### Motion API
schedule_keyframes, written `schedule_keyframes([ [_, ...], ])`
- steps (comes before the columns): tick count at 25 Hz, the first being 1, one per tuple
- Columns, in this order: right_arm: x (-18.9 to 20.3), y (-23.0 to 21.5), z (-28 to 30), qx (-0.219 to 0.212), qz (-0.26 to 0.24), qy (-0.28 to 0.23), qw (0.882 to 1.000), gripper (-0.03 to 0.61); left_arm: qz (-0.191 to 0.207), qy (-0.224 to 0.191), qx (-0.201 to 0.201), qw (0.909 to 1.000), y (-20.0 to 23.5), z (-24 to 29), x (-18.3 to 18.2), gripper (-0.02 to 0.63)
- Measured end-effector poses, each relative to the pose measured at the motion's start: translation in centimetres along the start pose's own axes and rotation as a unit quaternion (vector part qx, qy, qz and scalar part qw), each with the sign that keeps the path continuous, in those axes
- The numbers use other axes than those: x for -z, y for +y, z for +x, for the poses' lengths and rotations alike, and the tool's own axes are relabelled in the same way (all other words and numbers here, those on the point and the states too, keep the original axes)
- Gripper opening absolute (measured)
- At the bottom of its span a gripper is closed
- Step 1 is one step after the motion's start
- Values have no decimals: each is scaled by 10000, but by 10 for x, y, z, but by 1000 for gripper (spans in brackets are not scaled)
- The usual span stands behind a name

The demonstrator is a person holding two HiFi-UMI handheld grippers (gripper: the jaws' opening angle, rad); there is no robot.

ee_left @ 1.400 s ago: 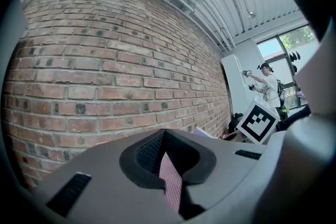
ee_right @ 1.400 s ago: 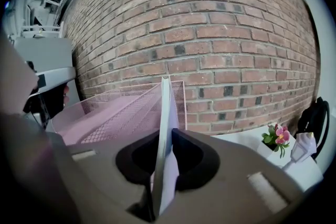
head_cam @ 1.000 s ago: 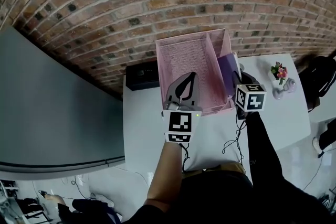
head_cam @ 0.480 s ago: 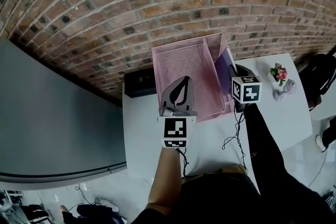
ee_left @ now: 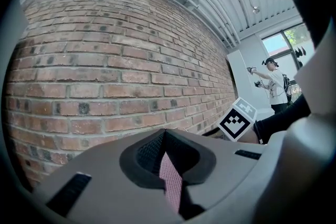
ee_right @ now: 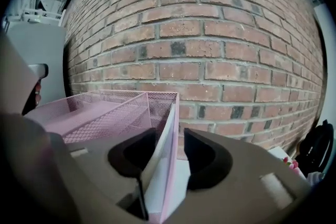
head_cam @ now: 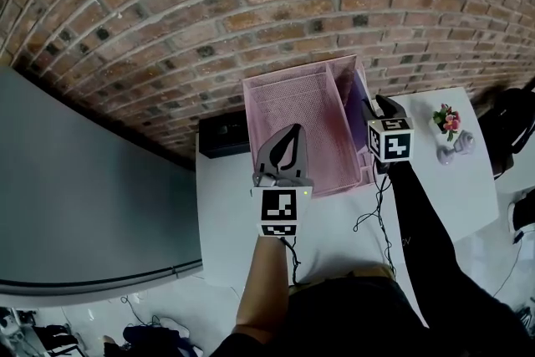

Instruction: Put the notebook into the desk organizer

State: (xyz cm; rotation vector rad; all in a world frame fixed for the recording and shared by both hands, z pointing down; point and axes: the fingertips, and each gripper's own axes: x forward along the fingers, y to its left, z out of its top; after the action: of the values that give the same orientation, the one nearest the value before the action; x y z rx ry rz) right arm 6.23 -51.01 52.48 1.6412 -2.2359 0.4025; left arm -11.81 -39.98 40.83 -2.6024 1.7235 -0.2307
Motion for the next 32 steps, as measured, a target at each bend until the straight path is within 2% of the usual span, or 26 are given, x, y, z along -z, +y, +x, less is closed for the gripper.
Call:
schedule_keyframes([
  [1, 0, 0, -1, -37, -5, -49, 10000, 179, 3, -2, -11, 10000, 1, 0, 0, 9],
  [5, 1, 2, -5, -152, 63, -138, 9998, 198, -18, -11, -37, 10000, 4, -2, 0, 8],
  [6, 2, 3, -6, -193, 83, -140, 9997, 244, -22, -14, -34, 10000, 4, -2, -1, 8],
  [16, 10, 18, -20, -512, 79, -59, 9986, 247, -24, -36, 41, 10000, -1, -8, -6, 8],
  [32, 6, 31, -77, -278, 128, -329, 9990, 247, 29, -146, 225, 9996, -10, -45, -20, 8],
])
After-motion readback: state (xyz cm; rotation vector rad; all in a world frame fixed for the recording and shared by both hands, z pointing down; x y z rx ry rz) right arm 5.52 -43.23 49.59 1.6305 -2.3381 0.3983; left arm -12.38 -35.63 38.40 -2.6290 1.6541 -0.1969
